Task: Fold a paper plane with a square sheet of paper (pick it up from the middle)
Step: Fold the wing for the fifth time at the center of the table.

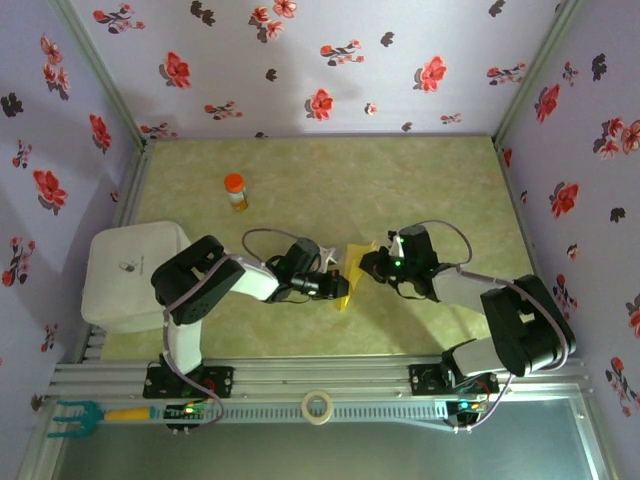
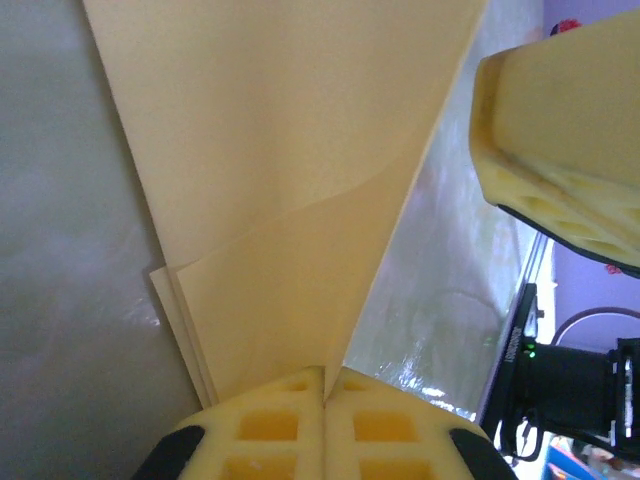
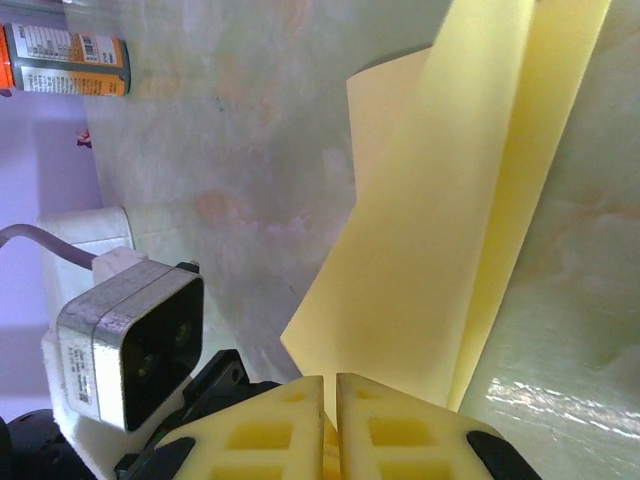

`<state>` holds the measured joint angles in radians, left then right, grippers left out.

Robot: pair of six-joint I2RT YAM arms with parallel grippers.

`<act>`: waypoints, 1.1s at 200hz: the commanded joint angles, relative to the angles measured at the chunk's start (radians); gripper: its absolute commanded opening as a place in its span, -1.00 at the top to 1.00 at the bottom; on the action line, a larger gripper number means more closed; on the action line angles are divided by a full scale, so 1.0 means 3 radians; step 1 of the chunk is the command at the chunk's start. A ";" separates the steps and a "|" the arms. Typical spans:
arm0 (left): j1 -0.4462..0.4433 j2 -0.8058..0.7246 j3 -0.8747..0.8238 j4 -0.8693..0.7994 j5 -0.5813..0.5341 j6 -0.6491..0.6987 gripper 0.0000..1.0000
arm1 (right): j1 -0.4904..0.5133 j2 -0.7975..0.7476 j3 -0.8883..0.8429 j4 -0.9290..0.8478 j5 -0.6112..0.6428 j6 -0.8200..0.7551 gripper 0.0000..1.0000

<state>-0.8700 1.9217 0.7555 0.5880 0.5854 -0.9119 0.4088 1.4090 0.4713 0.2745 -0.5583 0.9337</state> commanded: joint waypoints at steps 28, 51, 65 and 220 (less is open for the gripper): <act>0.0061 0.0148 -0.0115 0.0335 0.0181 -0.0299 1.00 | 0.0008 0.0226 0.0126 0.0212 -0.0158 -0.0059 0.76; 0.0070 0.0158 -0.0132 0.0369 0.0198 -0.0379 1.00 | 0.0008 0.0325 0.0164 0.0245 -0.0185 -0.0081 0.76; 0.0070 0.0171 -0.0159 0.0425 0.0201 -0.0433 1.00 | 0.0004 0.0393 0.0191 0.0267 -0.0218 -0.0080 0.77; 0.0159 0.0334 -0.0205 0.0525 0.0201 -0.0823 1.00 | -0.0158 0.0739 0.0256 0.0448 -0.0351 -0.0090 0.78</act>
<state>-0.8341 1.9778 0.7040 0.7895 0.6529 -1.1397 0.3767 1.6230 0.5331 0.3859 -0.6521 0.9230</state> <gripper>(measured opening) 0.060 0.112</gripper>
